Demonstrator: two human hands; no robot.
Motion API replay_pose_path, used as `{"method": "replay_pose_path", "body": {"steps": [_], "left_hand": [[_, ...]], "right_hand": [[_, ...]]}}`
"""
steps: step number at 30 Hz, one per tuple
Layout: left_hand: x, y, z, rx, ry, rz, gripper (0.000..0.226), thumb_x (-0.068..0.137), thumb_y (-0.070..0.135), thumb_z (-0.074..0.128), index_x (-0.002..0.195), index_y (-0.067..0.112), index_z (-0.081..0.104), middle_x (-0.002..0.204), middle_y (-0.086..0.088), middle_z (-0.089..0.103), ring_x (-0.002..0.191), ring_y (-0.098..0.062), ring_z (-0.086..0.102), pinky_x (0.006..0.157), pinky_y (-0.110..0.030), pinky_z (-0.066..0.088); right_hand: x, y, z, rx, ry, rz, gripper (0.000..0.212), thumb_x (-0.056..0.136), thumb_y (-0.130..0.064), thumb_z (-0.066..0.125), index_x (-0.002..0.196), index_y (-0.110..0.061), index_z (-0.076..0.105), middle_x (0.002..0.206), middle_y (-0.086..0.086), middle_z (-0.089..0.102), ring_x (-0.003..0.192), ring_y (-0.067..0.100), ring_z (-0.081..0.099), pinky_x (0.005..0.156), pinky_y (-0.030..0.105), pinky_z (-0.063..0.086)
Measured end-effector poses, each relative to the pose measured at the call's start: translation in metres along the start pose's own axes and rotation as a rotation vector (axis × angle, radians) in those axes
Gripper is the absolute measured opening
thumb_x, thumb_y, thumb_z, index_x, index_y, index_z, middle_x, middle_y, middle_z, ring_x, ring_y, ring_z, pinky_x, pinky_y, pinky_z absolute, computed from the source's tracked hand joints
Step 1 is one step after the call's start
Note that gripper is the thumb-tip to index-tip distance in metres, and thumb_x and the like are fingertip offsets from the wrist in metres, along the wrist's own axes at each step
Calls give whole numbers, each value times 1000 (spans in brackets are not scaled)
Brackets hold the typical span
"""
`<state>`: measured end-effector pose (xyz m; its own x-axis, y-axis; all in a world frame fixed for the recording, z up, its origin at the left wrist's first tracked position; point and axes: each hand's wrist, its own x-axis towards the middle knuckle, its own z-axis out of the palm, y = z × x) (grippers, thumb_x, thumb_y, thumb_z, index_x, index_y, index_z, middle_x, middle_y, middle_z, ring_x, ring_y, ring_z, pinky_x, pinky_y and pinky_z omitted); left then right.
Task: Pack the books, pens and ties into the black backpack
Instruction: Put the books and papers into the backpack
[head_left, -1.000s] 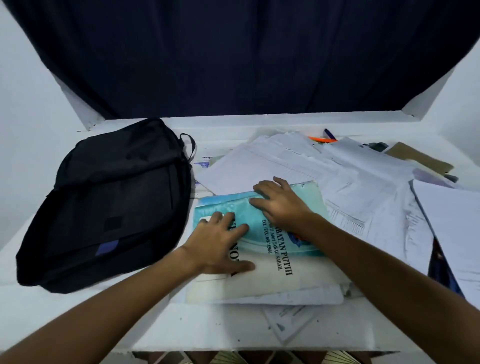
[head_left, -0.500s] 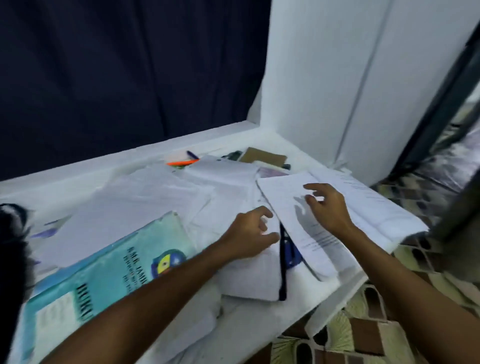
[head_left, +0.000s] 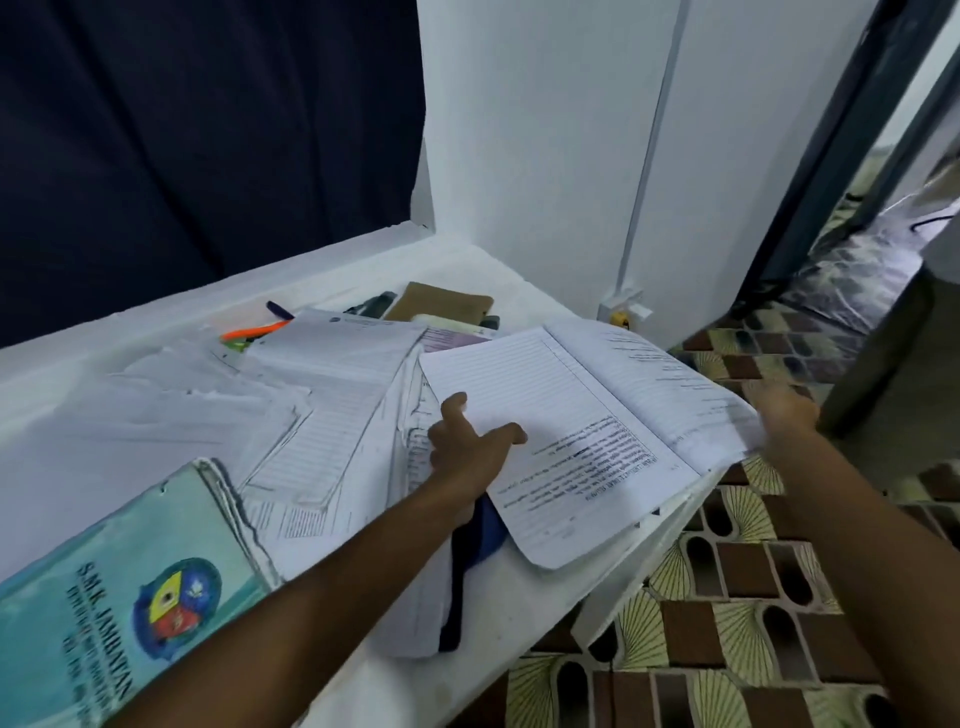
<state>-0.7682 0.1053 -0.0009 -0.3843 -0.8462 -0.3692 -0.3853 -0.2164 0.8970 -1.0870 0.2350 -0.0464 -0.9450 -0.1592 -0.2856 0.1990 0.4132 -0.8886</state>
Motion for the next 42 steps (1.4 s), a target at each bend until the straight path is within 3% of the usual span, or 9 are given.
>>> {"method": "replay_pose_path", "body": {"steps": [6, 12, 15, 18, 23, 26, 29, 35, 42], "left_hand": [[0, 5, -11, -161, -47, -46, 68, 89, 15, 66, 142, 29, 25, 120, 5, 46, 84, -6, 50, 68, -41, 58], [-3, 6, -16, -242, -38, -60, 64, 91, 17, 63, 143, 28, 28, 99, 16, 44, 86, -12, 55, 83, -52, 57], [-3, 4, -17, -315, -37, -97, 58, 91, 24, 63, 140, 31, 33, 114, 4, 52, 102, -19, 58, 75, -50, 59], [-8, 4, -17, -390, -44, -110, 40, 96, 38, 53, 132, 27, 42, 126, -7, 55, 105, -23, 59, 60, -41, 58], [-12, 10, -17, -548, -24, -120, 38, 100, 59, 27, 115, 30, 46, 97, 1, 53, 88, -19, 54, 82, -54, 51], [-13, 9, -16, -578, -13, -125, 39, 100, 59, 26, 110, 30, 49, 95, 3, 50, 88, -20, 52, 80, -55, 50], [-14, 4, -14, -503, -33, -102, 34, 101, 50, 34, 125, 30, 47, 108, 3, 58, 92, -15, 57, 70, -45, 53], [-14, -2, -10, -356, -28, -31, 51, 96, 15, 55, 143, 24, 37, 108, 3, 57, 79, -10, 58, 53, -27, 53], [-3, -15, -2, -177, -12, 8, 58, 85, 6, 67, 140, 8, 48, 136, -10, 54, 106, -24, 61, 88, -37, 54]], "right_hand": [[32, 14, -14, 564, 5, 350, 41, 93, -28, 36, 130, -12, 46, 112, 6, 58, 97, 26, 59, 70, 39, 50], [-28, -26, -30, 1059, -139, 165, 40, 101, -43, 31, 113, -10, 50, 86, 8, 65, 67, 17, 65, 51, 22, 51], [-61, -46, -29, 1168, -434, 83, 72, 92, -67, 22, 116, -12, 63, 97, 14, 73, 85, 29, 72, 74, 43, 59], [-75, -53, -20, 1000, -654, 27, 88, 86, -75, 16, 103, -14, 76, 116, 17, 68, 104, 35, 66, 81, 54, 53], [-97, -52, 15, 280, -1059, -75, 97, 78, -84, 14, 128, -14, 58, 118, 27, 63, 94, 39, 63, 69, 36, 46], [-103, -40, 37, -138, -892, -292, 57, 93, -61, 37, 113, -16, 66, 104, 15, 71, 80, 29, 64, 56, 27, 42], [-98, -24, 51, -690, -512, -729, 40, 85, -40, 63, 124, -29, 62, 127, 3, 60, 115, 28, 54, 93, 38, 46], [-112, -16, 67, -875, -507, -583, 61, 85, -33, 58, 143, -36, 38, 147, 12, 37, 130, 36, 37, 107, 51, 33], [-118, -34, 76, -960, -467, -538, 56, 78, -25, 64, 131, -40, 52, 130, 10, 48, 115, 32, 46, 94, 46, 46]]}}
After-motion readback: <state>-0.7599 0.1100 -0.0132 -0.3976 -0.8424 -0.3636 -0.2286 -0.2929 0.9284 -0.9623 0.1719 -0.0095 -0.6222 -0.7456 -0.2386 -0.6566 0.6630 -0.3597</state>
